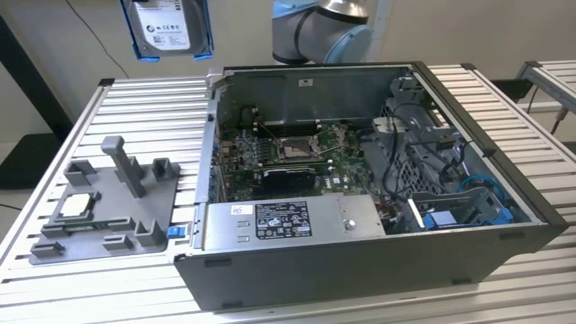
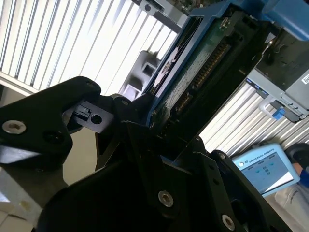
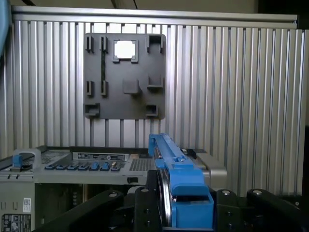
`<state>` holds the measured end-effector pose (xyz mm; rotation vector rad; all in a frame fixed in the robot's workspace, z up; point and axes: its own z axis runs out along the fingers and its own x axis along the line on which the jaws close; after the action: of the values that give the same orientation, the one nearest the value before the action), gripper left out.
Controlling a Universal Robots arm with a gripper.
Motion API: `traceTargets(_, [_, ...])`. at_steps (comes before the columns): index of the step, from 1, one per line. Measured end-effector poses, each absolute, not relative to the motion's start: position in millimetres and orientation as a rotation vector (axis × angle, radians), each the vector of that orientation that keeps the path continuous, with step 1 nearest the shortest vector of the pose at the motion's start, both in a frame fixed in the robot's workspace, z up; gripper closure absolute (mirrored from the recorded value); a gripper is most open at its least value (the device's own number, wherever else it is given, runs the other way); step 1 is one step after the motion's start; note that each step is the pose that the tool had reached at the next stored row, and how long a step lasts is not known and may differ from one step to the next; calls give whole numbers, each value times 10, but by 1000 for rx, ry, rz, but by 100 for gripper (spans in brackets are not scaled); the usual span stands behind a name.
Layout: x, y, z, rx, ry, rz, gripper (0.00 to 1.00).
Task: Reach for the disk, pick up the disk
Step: 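Pick up the disk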
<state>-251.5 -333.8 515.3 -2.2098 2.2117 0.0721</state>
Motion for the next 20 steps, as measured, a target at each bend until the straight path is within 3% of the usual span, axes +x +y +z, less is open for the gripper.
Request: traceTargets(20, [-2106,-3338,5153,-2210,2212,72,100])
